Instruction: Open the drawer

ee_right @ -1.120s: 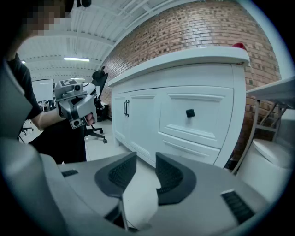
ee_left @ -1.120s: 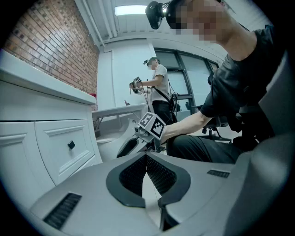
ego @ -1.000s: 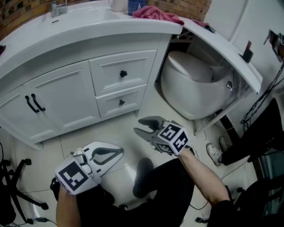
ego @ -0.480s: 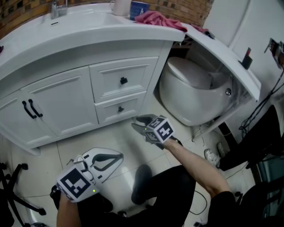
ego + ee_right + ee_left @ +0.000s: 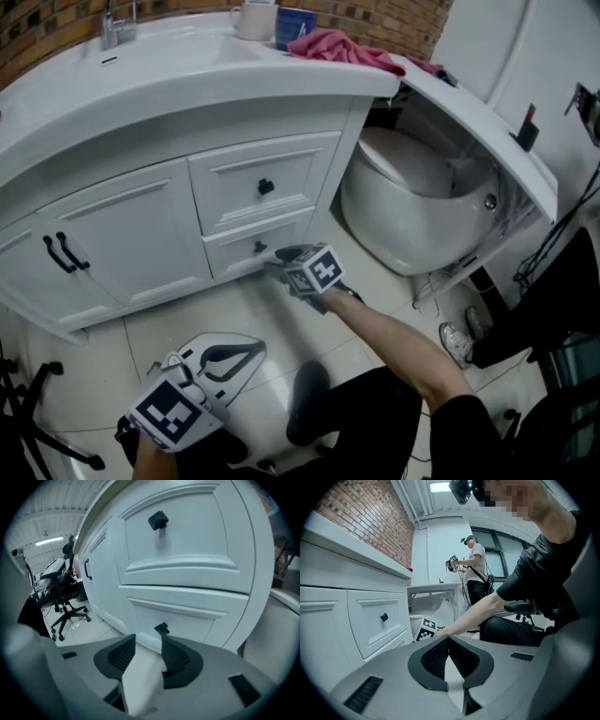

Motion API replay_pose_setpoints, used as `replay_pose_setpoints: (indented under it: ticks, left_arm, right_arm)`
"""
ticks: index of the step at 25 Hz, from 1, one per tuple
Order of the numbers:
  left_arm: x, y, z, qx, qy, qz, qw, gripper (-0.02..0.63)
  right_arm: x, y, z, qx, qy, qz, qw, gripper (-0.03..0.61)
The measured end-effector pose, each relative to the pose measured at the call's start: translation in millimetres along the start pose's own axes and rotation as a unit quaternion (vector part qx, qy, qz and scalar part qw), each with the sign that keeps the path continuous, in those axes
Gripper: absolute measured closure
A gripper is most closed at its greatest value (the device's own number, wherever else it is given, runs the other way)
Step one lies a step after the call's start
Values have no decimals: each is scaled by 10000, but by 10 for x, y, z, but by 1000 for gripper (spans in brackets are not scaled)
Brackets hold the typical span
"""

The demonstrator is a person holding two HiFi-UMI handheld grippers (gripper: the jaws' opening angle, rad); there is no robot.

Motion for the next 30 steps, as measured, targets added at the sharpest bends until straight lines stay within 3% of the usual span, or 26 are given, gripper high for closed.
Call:
replay_pose_setpoints:
  ticks: [2, 9, 23, 28, 30]
  left_arm:
    - [0, -38, 15, -57, -2, -49, 10000, 611]
    - [8, -86, 26, -61, 17, 9, 10000, 611]
    - [20, -112, 68, -124, -19, 45, 9999, 611]
    - [13, -134, 88, -133, -66, 17, 9999, 611]
    - [17, -147, 97, -156, -56, 0, 9999, 611]
  right_arm:
    - [99, 32, 21, 241, -28, -22, 9997, 351]
    - [295, 228, 89, 979, 117, 48, 9951, 350]
    - [655, 363, -4, 2647, 562, -143, 9626, 341]
    - [690, 387, -29, 2887, 667, -262, 9547, 373]
    - [699, 366, -35, 2934, 677, -346, 9530, 414]
Point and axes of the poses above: the fingertips, and each gripper's own axes: x forward along the fingers, y to its right, z out of its underside, the point moved 4 cm from there along -x, backward along the fingers, and after that the axes turned 1 degree about -z, right-handed, at the moved point
